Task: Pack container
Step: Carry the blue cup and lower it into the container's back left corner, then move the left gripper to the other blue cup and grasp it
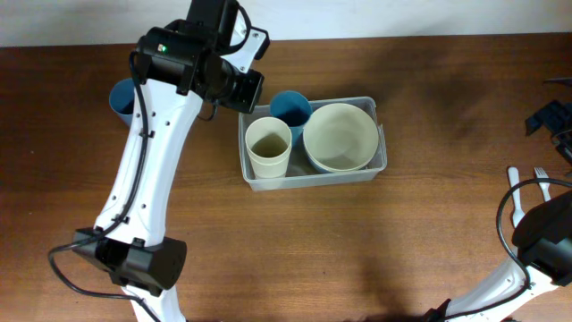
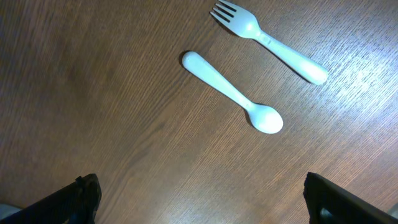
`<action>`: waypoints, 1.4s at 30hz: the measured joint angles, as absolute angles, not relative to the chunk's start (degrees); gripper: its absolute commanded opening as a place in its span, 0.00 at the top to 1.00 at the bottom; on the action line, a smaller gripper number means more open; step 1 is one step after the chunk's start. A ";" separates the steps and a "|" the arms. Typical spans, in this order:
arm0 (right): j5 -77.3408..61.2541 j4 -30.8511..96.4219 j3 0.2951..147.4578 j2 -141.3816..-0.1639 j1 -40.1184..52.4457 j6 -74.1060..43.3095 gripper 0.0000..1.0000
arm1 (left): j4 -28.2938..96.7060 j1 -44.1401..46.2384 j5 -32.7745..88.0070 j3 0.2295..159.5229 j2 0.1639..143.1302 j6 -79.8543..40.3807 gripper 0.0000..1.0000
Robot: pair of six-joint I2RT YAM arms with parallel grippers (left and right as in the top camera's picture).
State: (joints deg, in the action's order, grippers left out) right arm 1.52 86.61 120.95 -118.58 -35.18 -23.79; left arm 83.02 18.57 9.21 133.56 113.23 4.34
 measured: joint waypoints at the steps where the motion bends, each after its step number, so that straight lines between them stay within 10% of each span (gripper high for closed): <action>1: 1.52 86.61 120.95 -118.58 -35.18 -23.77 0.01 | 83.13 18.17 8.36 134.02 113.30 4.27 0.71; 19: 1.52 86.61 120.95 -118.58 -35.18 -23.79 0.01 | 90.87 -9.50 -6.31 137.58 113.73 -12.16 0.62; 38: 1.52 86.61 120.95 -118.58 -35.18 -23.79 0.01 | 83.26 -12.58 2.68 136.77 129.58 -16.16 0.63; 42: 1.52 86.63 120.95 -118.58 -35.18 -23.79 0.01 | 83.26 -12.84 3.73 136.75 130.98 -16.93 0.86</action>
State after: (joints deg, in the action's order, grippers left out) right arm 1.52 86.63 120.95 -118.58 -35.18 -23.79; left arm 83.26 -12.84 3.73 136.75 130.98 -16.93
